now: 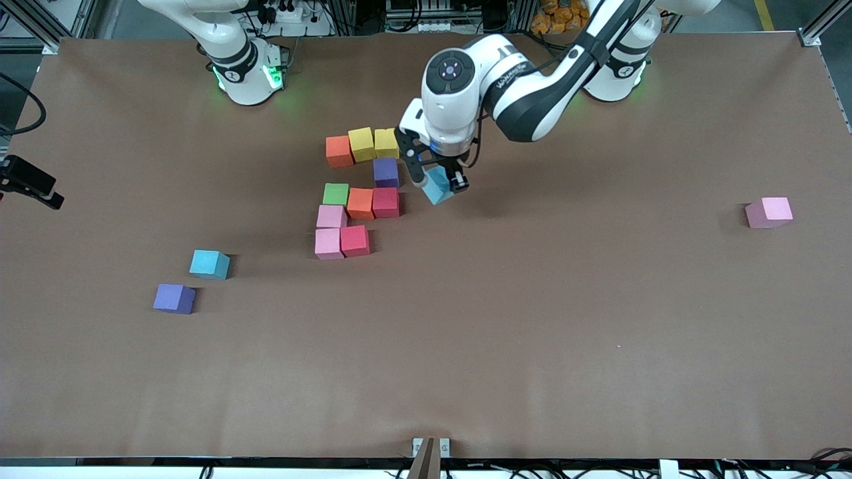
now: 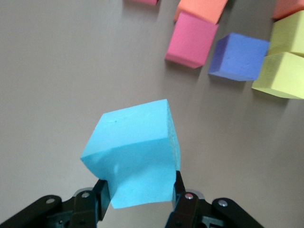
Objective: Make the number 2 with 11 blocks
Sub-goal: 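Carry the cyan cube to the cluster with the left gripper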
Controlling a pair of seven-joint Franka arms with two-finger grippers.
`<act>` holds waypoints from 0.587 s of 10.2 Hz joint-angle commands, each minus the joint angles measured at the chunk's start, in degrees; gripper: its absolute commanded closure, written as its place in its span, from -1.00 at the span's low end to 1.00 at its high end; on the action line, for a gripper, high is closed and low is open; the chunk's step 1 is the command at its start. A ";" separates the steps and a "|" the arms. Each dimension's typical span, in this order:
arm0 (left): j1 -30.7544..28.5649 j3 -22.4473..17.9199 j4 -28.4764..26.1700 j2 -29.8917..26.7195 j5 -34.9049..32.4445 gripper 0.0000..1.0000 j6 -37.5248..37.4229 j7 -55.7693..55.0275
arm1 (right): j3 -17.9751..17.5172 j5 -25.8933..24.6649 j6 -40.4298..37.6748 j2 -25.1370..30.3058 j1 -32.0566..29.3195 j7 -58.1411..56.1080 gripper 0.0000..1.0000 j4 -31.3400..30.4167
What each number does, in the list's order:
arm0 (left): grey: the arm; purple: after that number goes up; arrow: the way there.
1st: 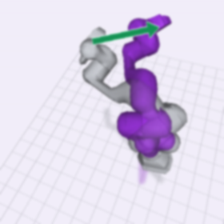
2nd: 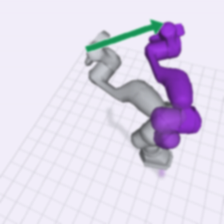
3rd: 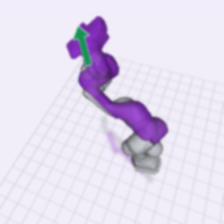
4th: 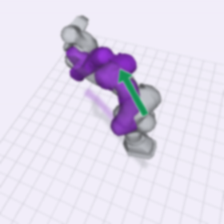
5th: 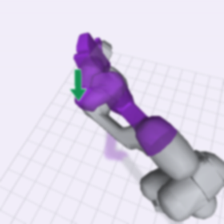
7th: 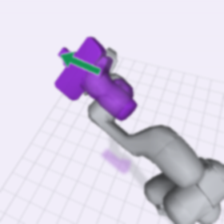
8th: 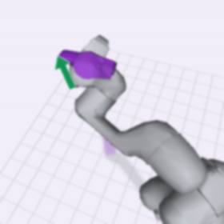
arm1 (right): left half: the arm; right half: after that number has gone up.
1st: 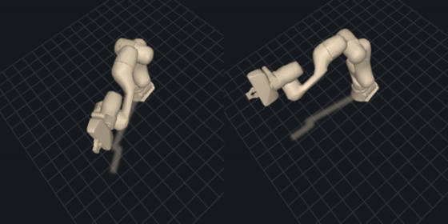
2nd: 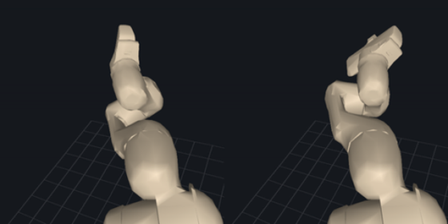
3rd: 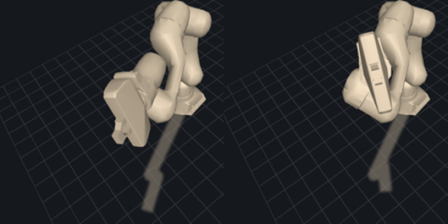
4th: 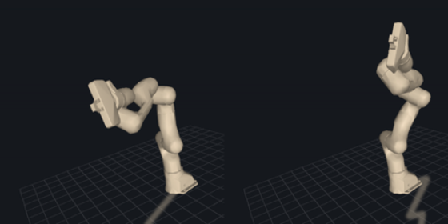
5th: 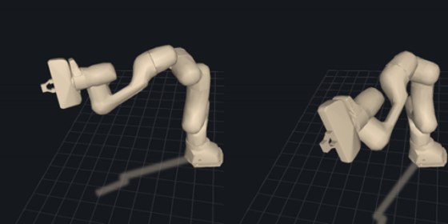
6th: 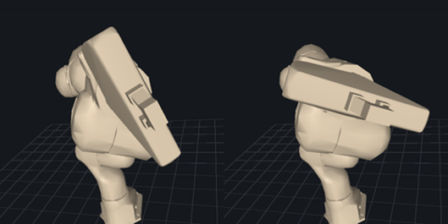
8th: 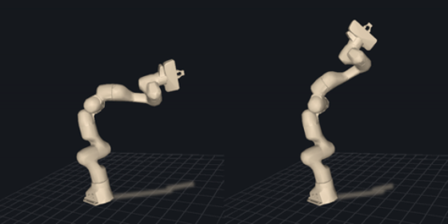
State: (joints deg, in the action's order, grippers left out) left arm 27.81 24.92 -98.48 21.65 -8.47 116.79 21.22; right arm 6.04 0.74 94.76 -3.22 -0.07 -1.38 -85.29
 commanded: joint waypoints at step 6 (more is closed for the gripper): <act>3.48 0.66 11.52 9.69 -4.71 0.91 2.56 22.36 | -0.41 -0.04 1.31 -0.30 -1.33 0.33 -1.00 -0.49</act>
State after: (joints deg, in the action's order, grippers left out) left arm 31.16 25.50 -93.46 26.46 -12.14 119.88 40.76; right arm 6.07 0.74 95.53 -3.66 -0.81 -1.38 -85.35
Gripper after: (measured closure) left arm 0.467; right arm 0.000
